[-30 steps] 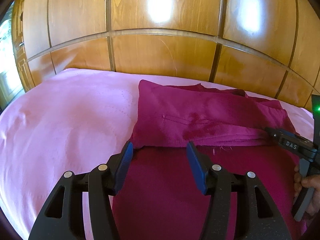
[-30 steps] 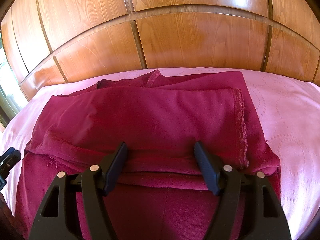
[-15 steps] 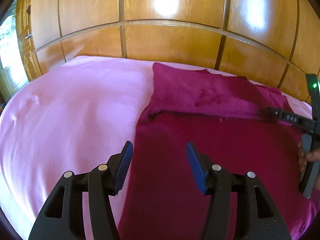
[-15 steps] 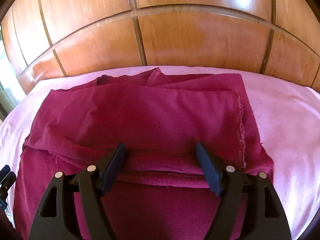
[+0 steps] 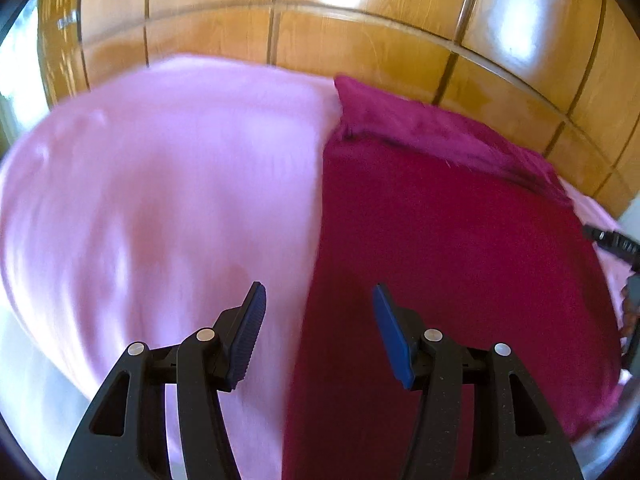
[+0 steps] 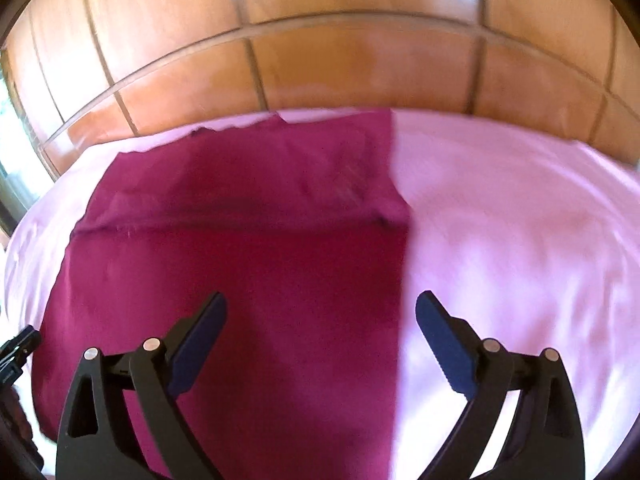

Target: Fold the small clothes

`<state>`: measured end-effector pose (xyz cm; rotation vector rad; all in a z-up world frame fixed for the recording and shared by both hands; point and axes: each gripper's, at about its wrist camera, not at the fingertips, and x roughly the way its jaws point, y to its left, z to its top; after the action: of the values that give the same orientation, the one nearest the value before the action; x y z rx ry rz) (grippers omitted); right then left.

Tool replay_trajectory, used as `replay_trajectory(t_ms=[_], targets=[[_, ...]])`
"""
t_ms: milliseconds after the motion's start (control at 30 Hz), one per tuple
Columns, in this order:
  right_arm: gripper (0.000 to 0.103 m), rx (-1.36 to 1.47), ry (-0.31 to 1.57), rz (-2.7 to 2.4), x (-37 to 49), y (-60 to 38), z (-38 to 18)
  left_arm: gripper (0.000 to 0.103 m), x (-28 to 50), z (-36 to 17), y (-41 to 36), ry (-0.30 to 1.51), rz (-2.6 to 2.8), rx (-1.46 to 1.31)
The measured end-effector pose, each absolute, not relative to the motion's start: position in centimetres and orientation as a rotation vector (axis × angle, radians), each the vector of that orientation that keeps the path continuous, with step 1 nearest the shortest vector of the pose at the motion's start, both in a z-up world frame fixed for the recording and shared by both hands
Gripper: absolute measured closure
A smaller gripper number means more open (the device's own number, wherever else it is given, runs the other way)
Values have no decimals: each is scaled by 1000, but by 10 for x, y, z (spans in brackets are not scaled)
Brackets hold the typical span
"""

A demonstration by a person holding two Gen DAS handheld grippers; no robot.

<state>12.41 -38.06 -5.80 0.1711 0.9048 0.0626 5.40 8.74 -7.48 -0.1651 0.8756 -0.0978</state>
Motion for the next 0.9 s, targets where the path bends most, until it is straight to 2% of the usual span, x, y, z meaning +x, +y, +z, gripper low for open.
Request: replay_trajectory(t_ms=[100, 300, 400, 500, 533, 567, 600, 900], targets=[[12, 211, 941, 68, 89, -397, -65, 49, 35, -80, 91, 906, -118, -193], [37, 341, 989, 162, 3, -405, -70, 50, 6, -80, 89, 960, -183, -179], [44, 335, 1030, 229, -26, -390, -72, 60, -10, -85, 90, 1002, -210, -172], [55, 299, 1078, 269, -42, -371, -77, 81, -21, -91, 90, 1046, -239, -173], [68, 289, 1089, 276, -43, -367, -78, 92, -23, -92, 90, 1051, -246, -170], [87, 294, 1098, 286, -42, -365, -78, 95, -25, -90, 91, 1044, -258, -173], [91, 305, 1095, 296, -41, -365, -74, 95, -25, -85, 93, 1035, -277, -194], [91, 502, 884, 356, 8, -388, -18, 96, 15, -27, 118, 876, -439, -453]])
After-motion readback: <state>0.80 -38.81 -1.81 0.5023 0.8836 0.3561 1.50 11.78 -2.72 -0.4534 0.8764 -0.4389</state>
